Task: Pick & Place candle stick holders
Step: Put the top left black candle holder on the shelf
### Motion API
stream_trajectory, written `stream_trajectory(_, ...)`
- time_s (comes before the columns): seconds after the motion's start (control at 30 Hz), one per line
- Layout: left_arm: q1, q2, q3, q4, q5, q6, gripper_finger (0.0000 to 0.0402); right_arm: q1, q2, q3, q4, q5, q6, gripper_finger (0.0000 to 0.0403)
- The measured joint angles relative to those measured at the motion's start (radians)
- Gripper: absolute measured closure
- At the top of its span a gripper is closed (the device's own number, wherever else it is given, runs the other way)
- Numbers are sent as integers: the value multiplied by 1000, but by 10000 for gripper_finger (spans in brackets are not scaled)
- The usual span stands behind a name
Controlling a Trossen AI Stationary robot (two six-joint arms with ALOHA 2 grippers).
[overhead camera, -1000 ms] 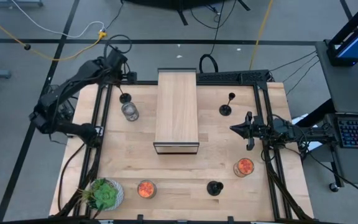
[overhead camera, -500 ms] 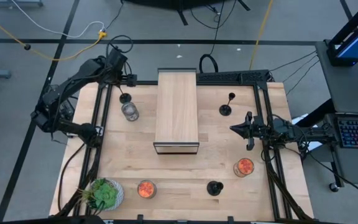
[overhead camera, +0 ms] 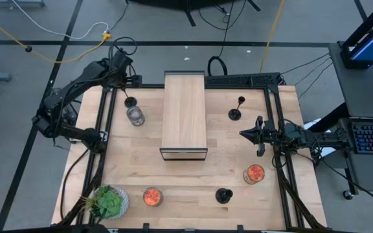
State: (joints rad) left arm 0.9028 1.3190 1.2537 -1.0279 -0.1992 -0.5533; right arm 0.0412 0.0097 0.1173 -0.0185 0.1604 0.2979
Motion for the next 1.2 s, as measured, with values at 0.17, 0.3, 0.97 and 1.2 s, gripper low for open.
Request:
stream_trajectory(0.17, -1, 0, 0, 0, -11, -13, 23, 0, 0, 0, 0, 0, 0, 403)
stream_trajectory(0.3, -7, 0, 0, 0, -11, -26, 23, 0, 0, 0, 0, 0, 0, 403)
stream_trajectory(0.97, -6, 1, 0, -16, 21, -25, 23, 0, 0, 0, 0, 0, 0, 403)
stream_trajectory(1.2, -6, 29, -10, -32, 11, 6, 23, 0, 0, 0, 0, 0, 0, 403)
